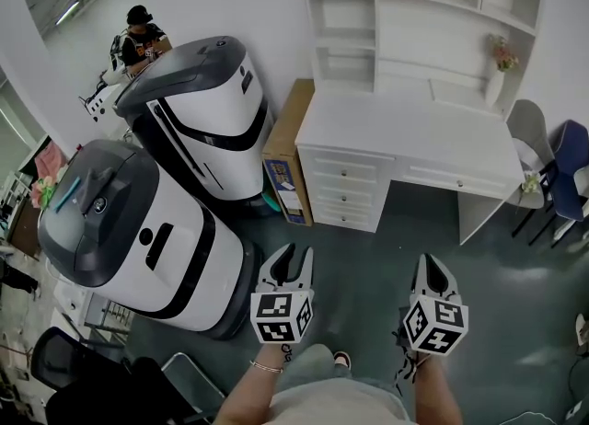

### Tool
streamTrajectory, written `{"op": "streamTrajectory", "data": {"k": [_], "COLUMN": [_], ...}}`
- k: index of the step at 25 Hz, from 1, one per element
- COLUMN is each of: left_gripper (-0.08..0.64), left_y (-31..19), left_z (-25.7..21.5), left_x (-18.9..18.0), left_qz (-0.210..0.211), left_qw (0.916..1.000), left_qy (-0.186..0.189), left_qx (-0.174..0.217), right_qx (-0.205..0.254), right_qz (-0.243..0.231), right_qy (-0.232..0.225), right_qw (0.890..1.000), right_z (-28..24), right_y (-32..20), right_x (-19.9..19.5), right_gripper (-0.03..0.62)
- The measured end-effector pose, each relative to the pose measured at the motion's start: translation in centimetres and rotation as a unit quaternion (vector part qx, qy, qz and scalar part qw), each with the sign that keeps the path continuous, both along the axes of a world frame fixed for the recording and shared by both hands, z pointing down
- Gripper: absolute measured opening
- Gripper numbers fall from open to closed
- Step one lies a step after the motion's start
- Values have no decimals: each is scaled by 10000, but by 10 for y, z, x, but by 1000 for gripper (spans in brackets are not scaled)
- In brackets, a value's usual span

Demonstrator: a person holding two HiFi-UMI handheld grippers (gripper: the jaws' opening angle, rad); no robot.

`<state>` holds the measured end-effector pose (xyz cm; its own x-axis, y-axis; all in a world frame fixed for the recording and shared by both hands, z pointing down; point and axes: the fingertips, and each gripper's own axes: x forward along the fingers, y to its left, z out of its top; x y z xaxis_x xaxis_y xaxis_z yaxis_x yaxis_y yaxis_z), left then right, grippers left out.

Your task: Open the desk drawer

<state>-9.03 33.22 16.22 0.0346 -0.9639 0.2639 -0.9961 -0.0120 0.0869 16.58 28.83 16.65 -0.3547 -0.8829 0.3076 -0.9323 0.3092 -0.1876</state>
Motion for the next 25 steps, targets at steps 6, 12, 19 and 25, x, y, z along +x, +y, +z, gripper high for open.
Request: {"op": "streamTrajectory", "data": {"k": [6, 12, 19, 25], "left_gripper": [135, 135, 135, 135], "left_y": [-20, -57, -126, -205], "left_z": [3, 15, 20, 7], "left_x": [-2, -9, -25, -53], "left_qz": [-1, 76, 273, 523], "left_qw": [10000, 9999, 9995, 9986], "left_qy": [2, 89, 112, 8], "left_qx": [-49, -98, -149, -81], "right_qx": [-82, -165, -209, -138], "right_qz": [-2, 140, 358, 551], "right_qy": [-4, 91, 215, 174], "right_qw": [10000, 9997, 9989, 9982], "right_z": [7, 16, 15, 4], "right_y": [-16, -42, -98, -169], "right_x": [2, 2, -11, -40], "right_gripper": [8, 8, 8, 8]}}
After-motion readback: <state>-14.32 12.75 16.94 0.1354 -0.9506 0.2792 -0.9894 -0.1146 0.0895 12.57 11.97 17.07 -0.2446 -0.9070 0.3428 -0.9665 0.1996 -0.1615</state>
